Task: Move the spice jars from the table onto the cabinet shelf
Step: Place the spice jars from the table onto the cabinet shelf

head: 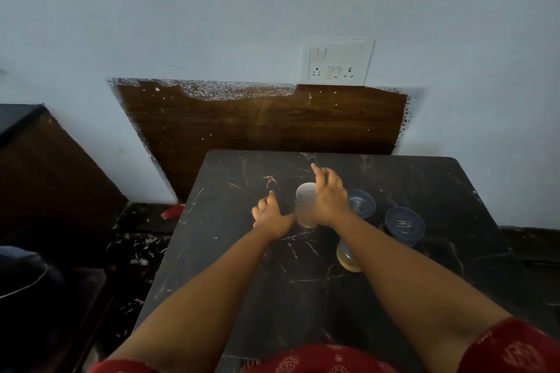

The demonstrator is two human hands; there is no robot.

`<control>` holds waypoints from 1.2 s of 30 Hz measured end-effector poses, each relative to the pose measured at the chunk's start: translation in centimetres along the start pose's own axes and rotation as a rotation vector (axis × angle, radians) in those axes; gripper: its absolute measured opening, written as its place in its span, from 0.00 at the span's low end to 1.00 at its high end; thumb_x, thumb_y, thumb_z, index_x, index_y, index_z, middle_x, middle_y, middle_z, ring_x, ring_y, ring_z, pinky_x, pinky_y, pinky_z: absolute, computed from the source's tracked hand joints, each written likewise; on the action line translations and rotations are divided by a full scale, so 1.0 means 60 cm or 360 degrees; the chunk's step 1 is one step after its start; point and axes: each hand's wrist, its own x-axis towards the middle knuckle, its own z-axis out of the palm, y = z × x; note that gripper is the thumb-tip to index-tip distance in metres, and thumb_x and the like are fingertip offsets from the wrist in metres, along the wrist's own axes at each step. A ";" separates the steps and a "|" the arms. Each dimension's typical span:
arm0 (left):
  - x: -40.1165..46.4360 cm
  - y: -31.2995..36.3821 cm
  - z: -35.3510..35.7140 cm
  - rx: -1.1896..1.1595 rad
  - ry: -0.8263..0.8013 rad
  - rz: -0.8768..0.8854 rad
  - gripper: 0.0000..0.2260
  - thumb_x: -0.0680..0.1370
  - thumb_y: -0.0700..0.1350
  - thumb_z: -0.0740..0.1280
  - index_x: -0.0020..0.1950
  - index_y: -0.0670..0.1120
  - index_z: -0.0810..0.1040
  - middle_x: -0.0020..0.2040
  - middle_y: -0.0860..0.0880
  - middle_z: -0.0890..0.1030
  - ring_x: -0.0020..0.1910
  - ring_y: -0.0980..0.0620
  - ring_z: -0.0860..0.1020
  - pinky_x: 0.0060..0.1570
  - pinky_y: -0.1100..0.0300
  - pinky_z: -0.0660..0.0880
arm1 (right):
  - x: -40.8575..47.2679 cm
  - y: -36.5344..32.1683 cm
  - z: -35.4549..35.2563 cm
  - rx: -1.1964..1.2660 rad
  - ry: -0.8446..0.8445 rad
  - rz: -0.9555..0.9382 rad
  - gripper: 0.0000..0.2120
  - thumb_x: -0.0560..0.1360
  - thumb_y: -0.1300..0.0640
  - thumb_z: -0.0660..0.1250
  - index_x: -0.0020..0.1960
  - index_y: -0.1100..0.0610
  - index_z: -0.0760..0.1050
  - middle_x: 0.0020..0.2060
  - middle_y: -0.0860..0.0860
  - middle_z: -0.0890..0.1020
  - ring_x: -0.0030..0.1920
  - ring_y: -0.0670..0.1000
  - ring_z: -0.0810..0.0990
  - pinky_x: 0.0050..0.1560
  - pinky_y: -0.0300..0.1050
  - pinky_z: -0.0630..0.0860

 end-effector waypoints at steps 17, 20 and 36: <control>0.008 -0.031 -0.022 -0.1293 -0.0174 -0.0503 0.44 0.71 0.70 0.63 0.79 0.49 0.54 0.77 0.41 0.61 0.74 0.38 0.61 0.70 0.42 0.63 | 0.054 -0.025 -0.020 0.0364 -0.0472 0.0277 0.35 0.66 0.40 0.74 0.67 0.49 0.64 0.61 0.54 0.71 0.58 0.56 0.75 0.56 0.53 0.77; 0.014 -0.048 -0.042 -0.1972 -0.0304 -0.0878 0.43 0.72 0.74 0.56 0.78 0.47 0.59 0.74 0.39 0.66 0.71 0.37 0.66 0.64 0.42 0.67 | 0.073 -0.019 -0.107 0.0710 -0.0358 0.0339 0.39 0.59 0.32 0.73 0.63 0.50 0.68 0.54 0.49 0.74 0.53 0.52 0.76 0.47 0.48 0.75; -0.029 0.105 -0.061 -0.2046 -0.0892 -0.0052 0.24 0.77 0.60 0.64 0.65 0.45 0.75 0.60 0.39 0.81 0.56 0.43 0.81 0.50 0.50 0.80 | 0.007 -0.003 -0.127 0.2052 -0.0472 0.0542 0.39 0.70 0.31 0.65 0.71 0.55 0.64 0.62 0.57 0.77 0.58 0.58 0.80 0.58 0.59 0.78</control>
